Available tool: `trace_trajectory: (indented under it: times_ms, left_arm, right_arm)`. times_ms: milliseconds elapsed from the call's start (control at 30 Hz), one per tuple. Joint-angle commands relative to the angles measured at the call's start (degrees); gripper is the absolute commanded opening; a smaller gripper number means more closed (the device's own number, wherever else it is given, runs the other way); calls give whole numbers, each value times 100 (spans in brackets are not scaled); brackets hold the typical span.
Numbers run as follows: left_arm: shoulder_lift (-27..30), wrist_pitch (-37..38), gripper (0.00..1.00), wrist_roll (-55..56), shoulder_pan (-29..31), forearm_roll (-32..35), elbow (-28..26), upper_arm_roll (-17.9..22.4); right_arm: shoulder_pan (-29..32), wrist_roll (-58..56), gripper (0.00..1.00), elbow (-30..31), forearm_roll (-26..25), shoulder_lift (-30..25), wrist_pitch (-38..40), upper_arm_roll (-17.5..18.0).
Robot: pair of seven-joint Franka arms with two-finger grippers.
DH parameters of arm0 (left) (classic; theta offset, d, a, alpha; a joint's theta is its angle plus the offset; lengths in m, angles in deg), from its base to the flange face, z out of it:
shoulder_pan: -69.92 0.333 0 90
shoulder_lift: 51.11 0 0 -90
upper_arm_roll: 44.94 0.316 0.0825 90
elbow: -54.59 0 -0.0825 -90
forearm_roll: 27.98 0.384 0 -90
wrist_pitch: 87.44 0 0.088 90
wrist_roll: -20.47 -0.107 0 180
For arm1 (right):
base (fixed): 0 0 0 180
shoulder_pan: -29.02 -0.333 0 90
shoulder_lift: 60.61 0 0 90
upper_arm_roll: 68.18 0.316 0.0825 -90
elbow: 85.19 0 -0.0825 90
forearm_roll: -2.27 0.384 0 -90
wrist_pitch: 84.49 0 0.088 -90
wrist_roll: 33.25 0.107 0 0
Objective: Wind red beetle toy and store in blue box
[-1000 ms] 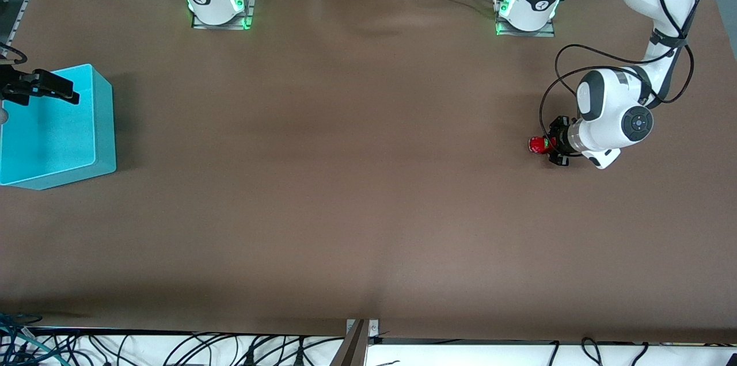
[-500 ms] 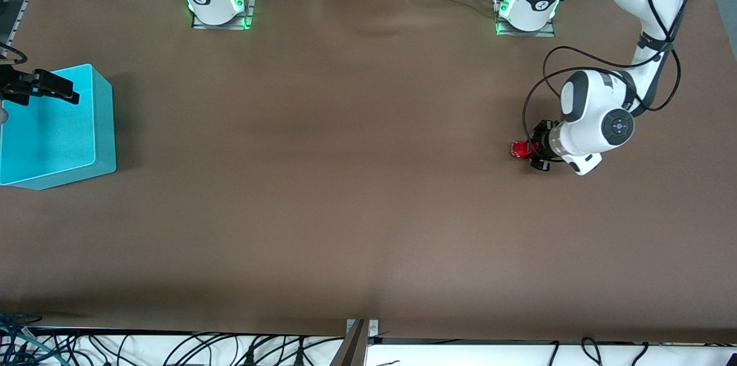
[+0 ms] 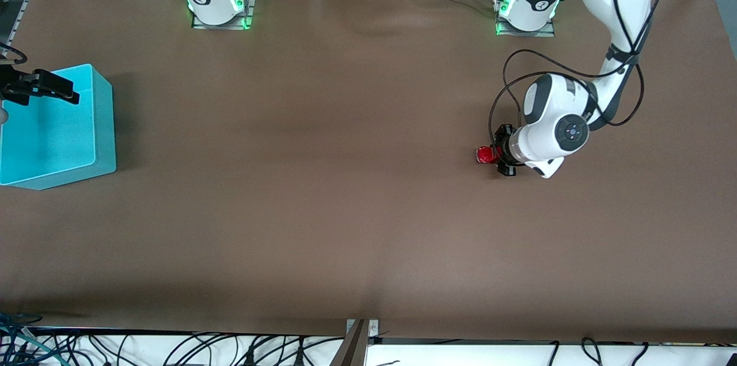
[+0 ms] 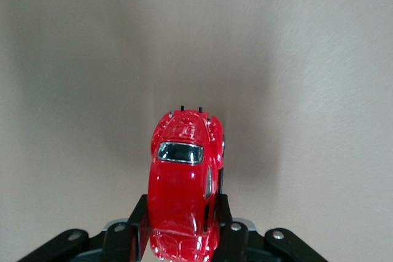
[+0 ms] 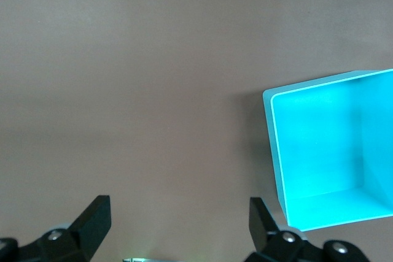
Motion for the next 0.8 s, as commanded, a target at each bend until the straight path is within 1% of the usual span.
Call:
trace_trajectory:
  times_ms: [0, 333, 633, 767]
  left_arm:
    - [-149, 62, 0, -327, 1, -70, 92, 45]
    - [-281, 62, 0, -1013, 177, -79, 75, 133]
    - [-387, 62, 0, -1110, 186, -70, 118, 519]
    - [-448, 62, 0, -1312, 195, 35, 127, 660]
  right_arm:
    - [8, -59, 100, -73, 44, 4, 86, 5]
    - [17, -59, 100, -73, 44, 4, 77, 5]
    - [17, -68, 100, -73, 44, 4, 86, 5]
    - [35, -68, 100, -73, 53, 4, 85, 5]
